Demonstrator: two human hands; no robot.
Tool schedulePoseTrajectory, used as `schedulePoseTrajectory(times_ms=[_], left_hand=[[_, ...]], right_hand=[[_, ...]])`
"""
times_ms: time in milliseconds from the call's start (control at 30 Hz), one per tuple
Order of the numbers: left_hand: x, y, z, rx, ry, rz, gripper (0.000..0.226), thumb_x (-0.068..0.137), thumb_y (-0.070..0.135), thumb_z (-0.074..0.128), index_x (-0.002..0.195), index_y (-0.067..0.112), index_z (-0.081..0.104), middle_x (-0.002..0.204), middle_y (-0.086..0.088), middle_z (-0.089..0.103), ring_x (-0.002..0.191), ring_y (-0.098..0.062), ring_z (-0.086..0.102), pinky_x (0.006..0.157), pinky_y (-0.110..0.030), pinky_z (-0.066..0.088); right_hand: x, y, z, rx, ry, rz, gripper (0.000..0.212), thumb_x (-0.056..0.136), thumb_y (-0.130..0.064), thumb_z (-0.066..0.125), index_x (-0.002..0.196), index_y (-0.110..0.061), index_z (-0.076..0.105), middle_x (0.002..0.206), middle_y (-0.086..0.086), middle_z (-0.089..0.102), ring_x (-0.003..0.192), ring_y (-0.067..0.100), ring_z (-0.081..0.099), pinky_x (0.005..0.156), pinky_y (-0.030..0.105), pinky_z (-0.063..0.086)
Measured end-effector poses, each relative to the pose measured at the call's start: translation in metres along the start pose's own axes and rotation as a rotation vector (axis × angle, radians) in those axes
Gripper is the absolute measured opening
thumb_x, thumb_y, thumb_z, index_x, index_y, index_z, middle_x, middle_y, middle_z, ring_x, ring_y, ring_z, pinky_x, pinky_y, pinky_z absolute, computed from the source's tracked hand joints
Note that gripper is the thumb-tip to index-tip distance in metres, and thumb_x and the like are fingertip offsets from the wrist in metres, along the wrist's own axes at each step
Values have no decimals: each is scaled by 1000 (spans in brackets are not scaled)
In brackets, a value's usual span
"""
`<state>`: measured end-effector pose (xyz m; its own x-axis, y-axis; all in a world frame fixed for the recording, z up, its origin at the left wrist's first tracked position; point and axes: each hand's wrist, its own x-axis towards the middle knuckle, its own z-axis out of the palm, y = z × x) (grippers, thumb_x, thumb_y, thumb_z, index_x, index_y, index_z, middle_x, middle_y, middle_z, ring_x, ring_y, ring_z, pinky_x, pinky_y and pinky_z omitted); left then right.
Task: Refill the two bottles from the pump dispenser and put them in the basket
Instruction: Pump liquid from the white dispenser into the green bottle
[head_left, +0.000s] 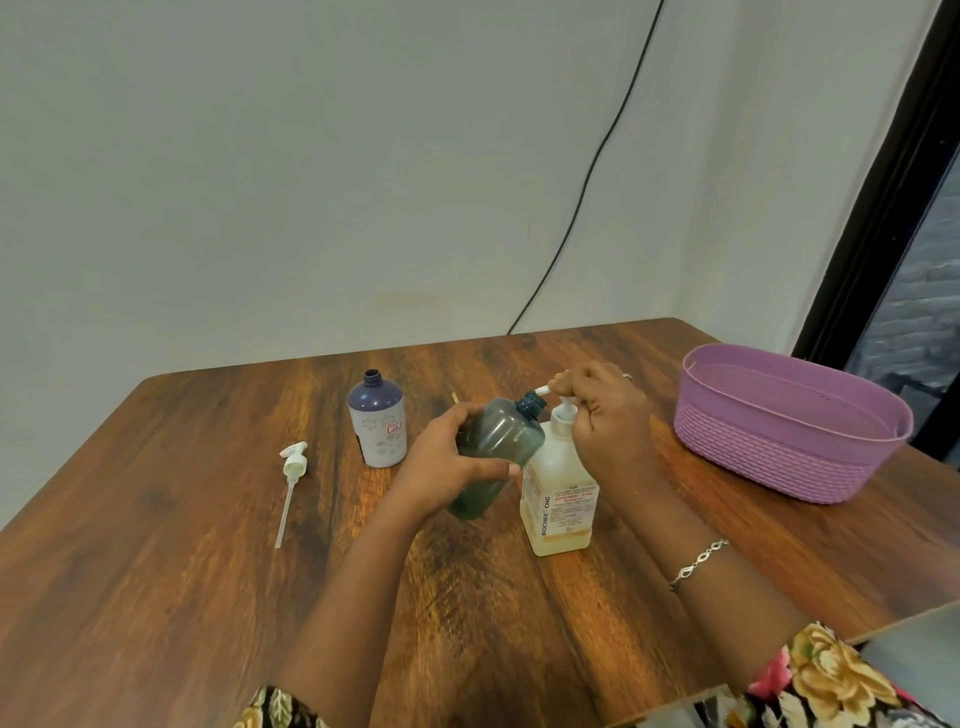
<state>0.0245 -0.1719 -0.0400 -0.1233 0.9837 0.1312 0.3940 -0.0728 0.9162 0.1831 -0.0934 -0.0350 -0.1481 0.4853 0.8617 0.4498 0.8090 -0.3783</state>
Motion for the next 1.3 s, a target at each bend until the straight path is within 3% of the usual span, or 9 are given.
schedulePoseTrajectory(times_ms=[167, 500, 700, 867, 1133, 1300], left_hand=[[0, 0, -3, 23, 5, 2, 63, 72, 18, 76, 127, 23, 45, 115, 8, 49, 106, -13, 49, 86, -28, 42], [2, -1, 1, 23, 9, 12, 64, 73, 17, 76, 129, 22, 44, 113, 10, 47, 105, -12, 47, 85, -26, 40], [4, 1, -1, 27, 17, 23, 62, 73, 19, 76, 126, 24, 45, 112, 11, 47, 103, -10, 47, 78, -20, 40], [3, 0, 1, 36, 6, 23, 64, 73, 18, 76, 128, 24, 44, 112, 11, 46, 103, -10, 46, 81, -23, 40], [0, 5, 0, 43, 7, 19, 65, 73, 18, 76, 129, 23, 44, 114, 9, 45, 105, -12, 46, 85, -27, 40], [-1, -2, 0, 41, 6, 30, 65, 72, 18, 76, 129, 25, 44, 114, 9, 47, 107, -13, 48, 87, -28, 42]], right_hand=[[10, -5, -5, -100, 3, -44, 41, 75, -15, 33, 72, -2, 72, 67, 8, 63, 58, 25, 57, 57, 30, 43], [-2, -3, -2, -66, 5, -12, 39, 74, -12, 34, 74, -1, 72, 73, 9, 68, 66, 24, 63, 59, 37, 53], [12, -5, -5, -117, -6, -43, 39, 74, -15, 34, 68, -3, 71, 64, 8, 64, 59, 24, 56, 58, 28, 40], [3, -3, 2, -91, 11, -39, 35, 71, -9, 35, 66, -1, 69, 64, 8, 64, 61, 24, 58, 55, 34, 50], [10, -5, -6, -34, -1, 19, 43, 75, -20, 34, 72, -1, 72, 67, 10, 64, 60, 25, 57, 58, 34, 47], [-1, -5, 4, -40, 61, 0, 36, 74, -12, 35, 68, 0, 69, 66, 9, 63, 62, 23, 58, 55, 41, 50]])
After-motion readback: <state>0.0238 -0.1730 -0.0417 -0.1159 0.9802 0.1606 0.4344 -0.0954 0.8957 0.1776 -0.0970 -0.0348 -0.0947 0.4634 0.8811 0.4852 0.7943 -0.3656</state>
